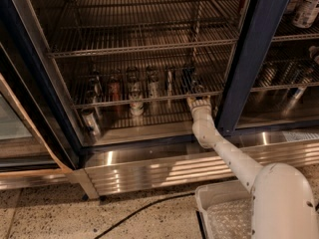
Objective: Pick pepsi can from bottom shelf of fridge
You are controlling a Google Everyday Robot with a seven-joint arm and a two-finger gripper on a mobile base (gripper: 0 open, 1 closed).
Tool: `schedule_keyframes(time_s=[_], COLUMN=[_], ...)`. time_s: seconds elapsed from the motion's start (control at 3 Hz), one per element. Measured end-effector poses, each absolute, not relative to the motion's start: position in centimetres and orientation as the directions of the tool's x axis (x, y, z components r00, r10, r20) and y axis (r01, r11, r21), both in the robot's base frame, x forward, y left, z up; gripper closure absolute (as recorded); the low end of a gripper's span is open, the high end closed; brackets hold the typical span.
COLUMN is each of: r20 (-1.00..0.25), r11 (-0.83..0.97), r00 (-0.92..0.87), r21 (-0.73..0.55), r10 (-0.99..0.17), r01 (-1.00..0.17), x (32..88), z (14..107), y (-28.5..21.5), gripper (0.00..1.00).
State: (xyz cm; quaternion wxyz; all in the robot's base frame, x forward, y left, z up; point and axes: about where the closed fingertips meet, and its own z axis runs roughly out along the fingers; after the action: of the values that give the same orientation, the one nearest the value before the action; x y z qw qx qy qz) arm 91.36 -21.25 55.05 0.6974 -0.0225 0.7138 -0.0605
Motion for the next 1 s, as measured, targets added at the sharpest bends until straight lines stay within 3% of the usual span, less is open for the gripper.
schedule_keyframes(time_s=[0.67,1.0], r20=[-0.993,-0.993], r11=[0.992,0.992], r00=[-0.026,-0.026], r21=[-0.118,-0.118], r10=[-0.117,-0.117], r01=[0.052,0.052], x=[91.37,91.37], z=[55.05,55.05], y=[-21.25,-21.25], gripper=[0.96,1.00])
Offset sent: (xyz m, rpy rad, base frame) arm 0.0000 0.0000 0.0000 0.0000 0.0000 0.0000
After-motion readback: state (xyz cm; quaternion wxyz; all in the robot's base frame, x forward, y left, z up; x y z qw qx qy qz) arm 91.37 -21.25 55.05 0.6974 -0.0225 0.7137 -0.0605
